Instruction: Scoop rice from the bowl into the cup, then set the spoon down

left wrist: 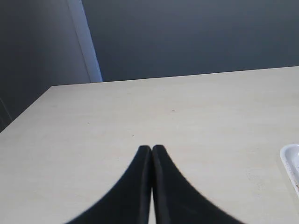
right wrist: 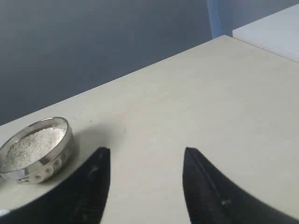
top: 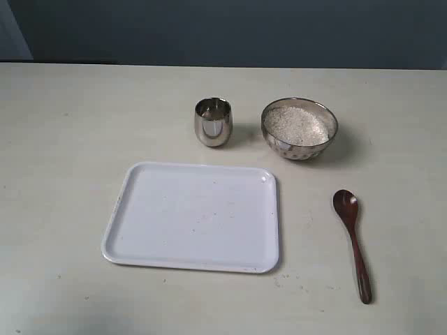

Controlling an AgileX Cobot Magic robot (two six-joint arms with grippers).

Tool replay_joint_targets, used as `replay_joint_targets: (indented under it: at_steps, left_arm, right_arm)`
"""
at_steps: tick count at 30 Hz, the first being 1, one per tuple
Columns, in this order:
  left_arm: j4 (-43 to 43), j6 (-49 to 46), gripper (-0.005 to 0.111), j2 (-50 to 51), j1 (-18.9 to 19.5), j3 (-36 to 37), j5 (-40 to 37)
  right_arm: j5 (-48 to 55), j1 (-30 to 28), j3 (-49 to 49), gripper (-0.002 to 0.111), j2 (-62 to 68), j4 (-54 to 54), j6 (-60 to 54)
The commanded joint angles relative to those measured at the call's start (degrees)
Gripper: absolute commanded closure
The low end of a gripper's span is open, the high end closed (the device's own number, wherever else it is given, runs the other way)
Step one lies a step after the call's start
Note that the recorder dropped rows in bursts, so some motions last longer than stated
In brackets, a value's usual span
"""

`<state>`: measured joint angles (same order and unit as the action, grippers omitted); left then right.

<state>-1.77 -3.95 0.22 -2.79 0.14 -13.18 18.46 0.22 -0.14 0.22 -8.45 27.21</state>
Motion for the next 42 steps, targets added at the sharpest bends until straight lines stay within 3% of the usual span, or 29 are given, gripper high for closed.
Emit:
replay_joint_targets:
  at_steps: [1,12,14,18,24,30,36,38,42]
  left_arm:
    - [0.04,0.13,0.106,-0.22,-0.13,-0.14,0.73]
    - [0.04,0.13,0.106,-0.22,-0.13,-0.14,0.73]
    - [0.04,0.13,0.106,-0.22,-0.13,-0.14,0.73]
    - [0.04,0.13,0.106,-0.22,-0.13,-0.14,0.73]
    - [0.04,0.13,0.106,-0.22,-0.13,-0.14,0.73]
    - [0.04,0.13,0.106,-0.22,-0.13,-0.14,0.73]
    - [0.04,0.13,0.106,-0.22,-0.13,-0.14,0.73]
    - [0.04,0.13,0.106,-0.22,-0.13,-0.14,0.73]
    - [0.04,0.13,0.106,-0.22,-0.13,-0.14,0.73]
  right_arm:
    - [0.07,-0.19,0.14,0.061,-0.22,-0.03,0.05]
    - [-1.54,-0.19,0.14,0.061,-0.22,-0.81,0.05]
    - [-6.18,-0.19,0.14,0.061,-0.22,2.09,1.99]
    - [-19.17,-0.19,0.14,0.061,-0.22,21.72,9.90]
    - [-34.46,-0.22,0.14,0.061,-0.22,21.97,-0.29]
    - [-34.79,-0.19,0.14,0.061,-0.22,26.01,12.89]
    - [-32.57,-0.06,0.14,0.061,-0.22,25.77,14.95]
    - [-30.85,1.04,0.14,0.063,-0.22,20.01,20.92]
    - [-30.57,6.22,-0.88,0.087,-0.22,-7.04,35.73]
